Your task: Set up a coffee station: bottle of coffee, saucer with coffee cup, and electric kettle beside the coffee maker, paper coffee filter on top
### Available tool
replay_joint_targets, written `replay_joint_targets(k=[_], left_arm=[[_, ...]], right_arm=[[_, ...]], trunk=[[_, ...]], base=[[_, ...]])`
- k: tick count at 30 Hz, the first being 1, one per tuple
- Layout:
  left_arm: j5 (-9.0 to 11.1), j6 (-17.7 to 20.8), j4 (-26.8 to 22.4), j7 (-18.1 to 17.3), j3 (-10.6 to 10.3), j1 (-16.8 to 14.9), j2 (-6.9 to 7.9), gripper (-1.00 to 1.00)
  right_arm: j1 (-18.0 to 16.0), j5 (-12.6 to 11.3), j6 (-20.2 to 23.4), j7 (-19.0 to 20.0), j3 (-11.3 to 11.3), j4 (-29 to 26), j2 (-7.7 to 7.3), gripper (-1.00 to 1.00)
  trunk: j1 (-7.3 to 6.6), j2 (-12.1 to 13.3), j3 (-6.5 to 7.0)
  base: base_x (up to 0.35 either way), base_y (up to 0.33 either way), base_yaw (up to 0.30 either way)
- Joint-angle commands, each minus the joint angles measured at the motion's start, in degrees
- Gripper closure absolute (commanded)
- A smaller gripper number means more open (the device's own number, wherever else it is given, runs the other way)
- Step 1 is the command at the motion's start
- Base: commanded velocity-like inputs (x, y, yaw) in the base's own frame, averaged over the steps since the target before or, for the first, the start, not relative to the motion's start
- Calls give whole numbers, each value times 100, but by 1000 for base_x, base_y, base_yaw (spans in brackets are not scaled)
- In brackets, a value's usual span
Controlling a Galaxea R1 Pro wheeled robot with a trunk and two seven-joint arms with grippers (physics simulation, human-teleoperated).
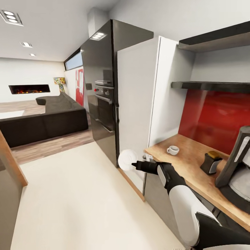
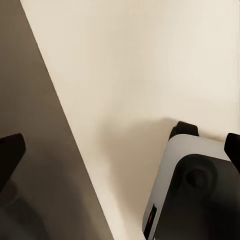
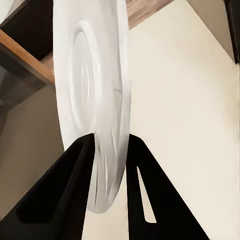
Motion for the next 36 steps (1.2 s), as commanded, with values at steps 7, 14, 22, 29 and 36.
replay_joint_targets(k=[7, 14, 22, 29, 36], left_arm=[[68, 30, -15, 28, -4, 0, -2, -100], [68, 30, -15, 28, -4, 0, -6, -100], [68, 33, -15, 28, -4, 0, -2, -100], [61, 29, -15, 28, -4, 0, 1, -100], [60, 28, -15, 28, -4, 0, -2, -100]], right_arm=[[-8, 48, 33, 50, -56, -7, 10, 100], [-8, 46, 33, 47, -64, -9, 10, 100], [-8, 48, 33, 46, -86, -23, 10, 100], [-8, 46, 33, 46, -93, -25, 10, 100], [-8, 44, 42, 46, -94, -19, 10, 100]], trunk=[[3, -11, -12], [3, -11, -12], [3, -11, -12], [3, -11, -12], [3, -11, -12]], base=[[130, 185, -264], [170, 194, -264], [118, 98, -264], [27, 13, -264], [1, 1, -264]])
